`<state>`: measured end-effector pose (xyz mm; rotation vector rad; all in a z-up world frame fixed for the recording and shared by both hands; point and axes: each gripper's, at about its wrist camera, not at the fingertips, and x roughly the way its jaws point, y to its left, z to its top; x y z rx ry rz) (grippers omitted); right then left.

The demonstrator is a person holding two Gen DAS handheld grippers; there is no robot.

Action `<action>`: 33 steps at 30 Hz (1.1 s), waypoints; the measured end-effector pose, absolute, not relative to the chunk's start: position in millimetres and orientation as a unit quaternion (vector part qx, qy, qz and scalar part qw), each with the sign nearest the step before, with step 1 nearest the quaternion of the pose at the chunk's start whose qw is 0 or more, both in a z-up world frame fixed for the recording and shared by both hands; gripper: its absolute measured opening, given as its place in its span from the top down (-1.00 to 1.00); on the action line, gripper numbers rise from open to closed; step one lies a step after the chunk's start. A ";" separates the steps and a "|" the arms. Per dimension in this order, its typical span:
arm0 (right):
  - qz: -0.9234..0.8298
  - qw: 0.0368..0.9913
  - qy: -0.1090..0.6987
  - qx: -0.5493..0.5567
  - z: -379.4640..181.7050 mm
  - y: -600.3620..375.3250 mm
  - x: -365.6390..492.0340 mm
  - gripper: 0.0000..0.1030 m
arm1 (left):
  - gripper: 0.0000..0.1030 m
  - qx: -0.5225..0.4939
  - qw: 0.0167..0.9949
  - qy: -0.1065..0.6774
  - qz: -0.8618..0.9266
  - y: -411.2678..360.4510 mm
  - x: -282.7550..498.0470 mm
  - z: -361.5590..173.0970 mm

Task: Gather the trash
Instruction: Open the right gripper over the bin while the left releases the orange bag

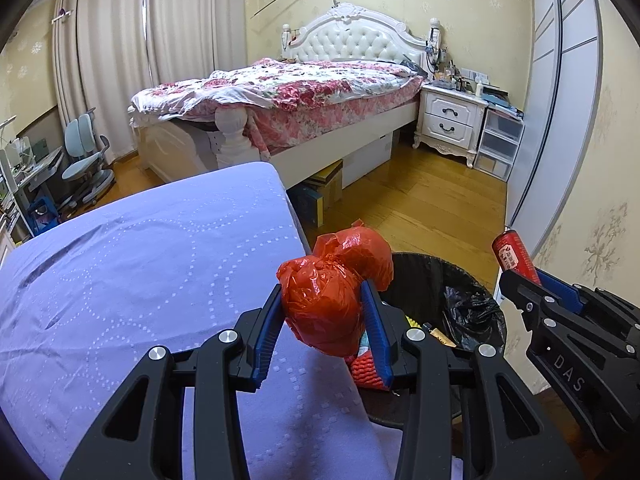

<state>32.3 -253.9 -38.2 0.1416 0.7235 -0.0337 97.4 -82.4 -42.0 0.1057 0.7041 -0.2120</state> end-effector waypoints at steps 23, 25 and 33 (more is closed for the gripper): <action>-0.035 0.923 0.373 0.087 -53.7 -270.3 61.1 0.54 | 0.21 0.070 0.920 0.369 -0.109 -114.9 122.2 -57.5; -0.037 0.922 0.374 0.087 -54.2 -270.4 63.6 0.54 | 0.20 0.071 0.920 0.370 -0.110 -116.6 123.2 -57.4; -0.048 0.923 0.372 0.090 -56.7 -274.4 65.6 0.45 | -0.38 0.070 0.924 0.362 -0.097 -116.1 119.3 -55.3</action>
